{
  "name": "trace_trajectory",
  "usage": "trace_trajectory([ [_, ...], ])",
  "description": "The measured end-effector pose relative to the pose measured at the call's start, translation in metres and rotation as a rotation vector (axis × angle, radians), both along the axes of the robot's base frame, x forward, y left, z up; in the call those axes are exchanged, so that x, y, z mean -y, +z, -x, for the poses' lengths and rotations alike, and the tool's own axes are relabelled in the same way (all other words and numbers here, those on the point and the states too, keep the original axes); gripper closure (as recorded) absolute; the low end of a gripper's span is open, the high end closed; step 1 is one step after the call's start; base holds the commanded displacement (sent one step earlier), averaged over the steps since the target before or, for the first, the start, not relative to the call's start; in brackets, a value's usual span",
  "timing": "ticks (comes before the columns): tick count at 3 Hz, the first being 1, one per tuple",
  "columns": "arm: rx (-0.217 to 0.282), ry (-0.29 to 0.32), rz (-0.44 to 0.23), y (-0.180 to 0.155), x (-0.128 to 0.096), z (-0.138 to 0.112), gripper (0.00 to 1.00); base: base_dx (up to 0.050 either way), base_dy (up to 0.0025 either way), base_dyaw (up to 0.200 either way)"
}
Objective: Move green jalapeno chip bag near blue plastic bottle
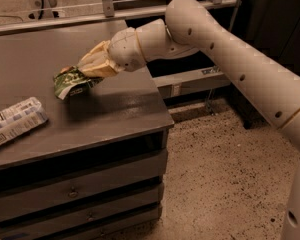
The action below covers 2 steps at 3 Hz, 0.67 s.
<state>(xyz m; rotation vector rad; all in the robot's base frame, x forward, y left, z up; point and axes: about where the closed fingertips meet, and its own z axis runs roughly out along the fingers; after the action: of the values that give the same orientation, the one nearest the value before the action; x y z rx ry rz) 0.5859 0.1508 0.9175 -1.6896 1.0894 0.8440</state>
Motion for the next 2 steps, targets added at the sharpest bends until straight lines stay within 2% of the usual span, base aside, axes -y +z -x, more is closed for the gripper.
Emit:
trace_trajectory([
  [1, 0.015, 0.084, -0.007, -0.002, -0.012, 0.023, 0.84, 0.0, 0.0, 0.0],
  [2, 0.024, 0.129, -0.006, -0.004, -0.02, 0.035, 0.61, 0.0, 0.0, 0.0],
])
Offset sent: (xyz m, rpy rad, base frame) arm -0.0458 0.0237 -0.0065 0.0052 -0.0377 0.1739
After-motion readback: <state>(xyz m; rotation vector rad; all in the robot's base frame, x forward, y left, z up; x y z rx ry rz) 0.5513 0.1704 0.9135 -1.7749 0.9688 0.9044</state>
